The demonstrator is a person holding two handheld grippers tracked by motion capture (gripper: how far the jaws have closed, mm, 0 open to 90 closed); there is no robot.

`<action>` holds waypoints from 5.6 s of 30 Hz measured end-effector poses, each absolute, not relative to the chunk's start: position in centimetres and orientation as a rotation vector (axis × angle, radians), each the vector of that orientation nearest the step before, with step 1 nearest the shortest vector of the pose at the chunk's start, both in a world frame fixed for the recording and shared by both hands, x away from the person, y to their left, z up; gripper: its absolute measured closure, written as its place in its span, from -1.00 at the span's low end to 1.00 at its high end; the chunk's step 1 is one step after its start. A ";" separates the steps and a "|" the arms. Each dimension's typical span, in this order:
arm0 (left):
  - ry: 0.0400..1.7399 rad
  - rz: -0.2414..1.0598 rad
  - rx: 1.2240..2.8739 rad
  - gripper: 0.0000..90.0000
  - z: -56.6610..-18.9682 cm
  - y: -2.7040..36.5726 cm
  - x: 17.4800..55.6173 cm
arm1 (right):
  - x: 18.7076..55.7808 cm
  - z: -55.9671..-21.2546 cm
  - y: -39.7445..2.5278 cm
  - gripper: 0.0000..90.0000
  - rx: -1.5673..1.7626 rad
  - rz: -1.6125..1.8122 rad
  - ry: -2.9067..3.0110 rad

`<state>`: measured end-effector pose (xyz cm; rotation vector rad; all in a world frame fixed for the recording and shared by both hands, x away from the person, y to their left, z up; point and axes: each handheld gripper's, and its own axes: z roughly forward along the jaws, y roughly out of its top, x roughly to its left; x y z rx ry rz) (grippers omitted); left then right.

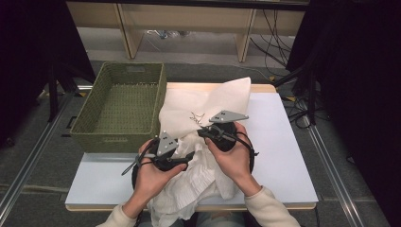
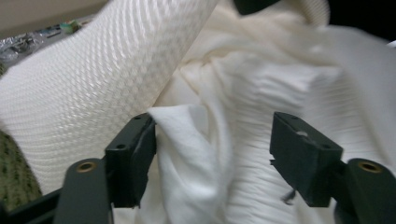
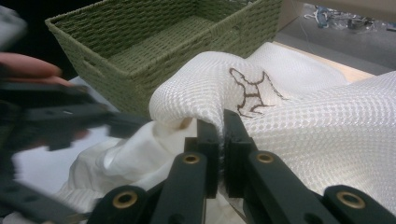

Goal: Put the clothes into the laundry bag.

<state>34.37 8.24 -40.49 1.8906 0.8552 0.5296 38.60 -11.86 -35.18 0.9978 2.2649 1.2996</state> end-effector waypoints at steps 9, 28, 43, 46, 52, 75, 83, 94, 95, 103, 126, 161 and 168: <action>0.752 0.433 1.957 -0.52 -40.3 6.6 32.2 | 38.5 -35.2 -11.7 0.96 1.032 1.314 2.269; 0.778 0.498 2.189 0.00 -46.5 3.5 35.6 | 38.4 -35.6 -11.2 0.96 0.999 1.276 2.302; 0.823 0.500 2.103 0.76 -46.4 3.8 35.9 | 38.0 -35.7 -10.6 0.96 0.992 1.287 2.311; 0.826 0.506 2.009 0.82 -45.5 4.3 35.6 | 37.6 -35.6 -10.3 0.96 0.983 1.312 2.309; 0.810 0.565 1.860 0.85 -42.5 4.8 35.5 | 37.2 -34.8 -10.5 0.97 0.944 1.357 2.281; 0.776 0.578 1.889 -0.04 -42.9 5.2 36.3 | 38.1 -34.7 -11.7 0.96 0.995 1.365 2.258; 0.733 0.556 1.908 -0.27 -40.8 7.1 34.0 | 38.1 -34.6 -11.7 0.96 0.996 1.351 2.254; 0.792 0.568 1.901 -0.45 -40.2 9.5 33.4 | 38.2 -34.7 -11.8 0.96 1.005 1.355 2.266; 0.807 0.557 1.900 -0.44 -40.3 9.7 33.5 | 38.2 -34.8 -11.7 0.96 1.005 1.360 2.263; 0.856 0.594 2.003 -0.43 -42.9 10.5 35.6 | 38.1 -34.7 -11.8 0.96 1.009 1.346 2.267; 0.939 0.413 2.063 0.87 -46.4 8.4 36.1 | 38.2 -35.4 -11.3 0.96 0.977 1.311 2.294; 0.747 0.462 1.918 -0.25 -41.4 7.6 35.3 | 38.2 -34.9 -11.6 0.96 1.004 1.347 2.280; 0.686 0.415 2.030 -0.48 -41.7 7.7 33.4 | 38.2 -34.8 -11.7 0.96 1.023 1.342 2.275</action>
